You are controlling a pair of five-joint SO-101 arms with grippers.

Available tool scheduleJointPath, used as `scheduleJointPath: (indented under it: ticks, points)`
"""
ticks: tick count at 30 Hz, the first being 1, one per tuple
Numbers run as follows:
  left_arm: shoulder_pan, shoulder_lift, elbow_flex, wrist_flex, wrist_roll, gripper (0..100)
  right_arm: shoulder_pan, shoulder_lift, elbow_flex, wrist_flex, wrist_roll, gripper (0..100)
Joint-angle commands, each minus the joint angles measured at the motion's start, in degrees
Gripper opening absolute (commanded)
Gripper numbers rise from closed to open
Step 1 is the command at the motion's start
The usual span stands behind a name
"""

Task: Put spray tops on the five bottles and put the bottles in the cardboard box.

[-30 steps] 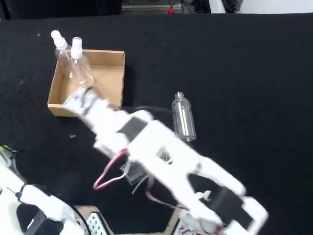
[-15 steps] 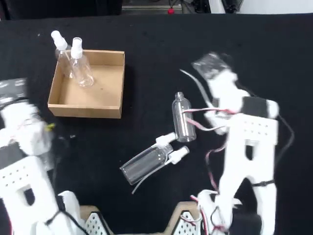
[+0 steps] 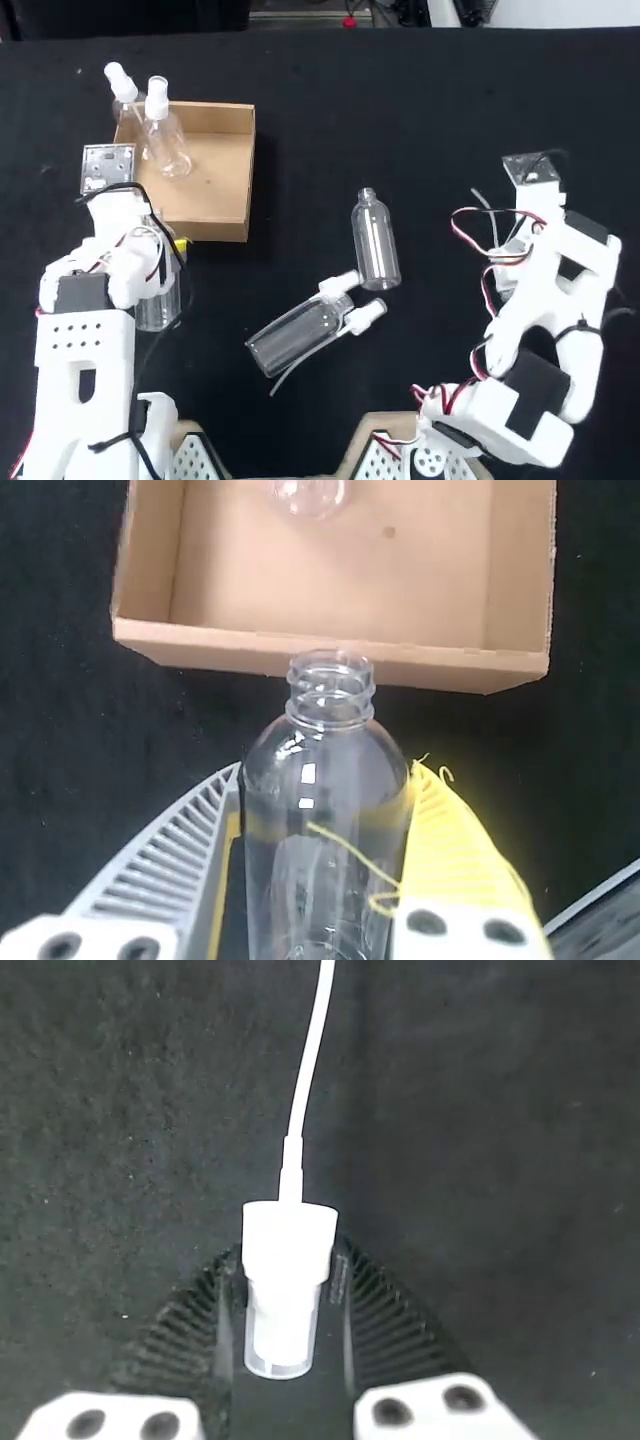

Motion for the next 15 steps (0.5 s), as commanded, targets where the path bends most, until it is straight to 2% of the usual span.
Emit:
scheduleJointPath:
  ticks: [1, 8, 15]
  points:
    - [1.0, 0.1, -0.6, -0.9, 0.6, 11, 1.1, -0.3, -3.8, -1.4, -0.6, 1.1]
    - [0.9, 0.1, 2.4, -1.3, 0.6, 11, -0.5, 1.5, -2.4, -1.4, -0.6, 2.1]
    - [0.4, 0.1, 3.6, -1.3, 0.5, 11, -6.3, 1.6, -5.0, 5.7, -5.8, 22.6]
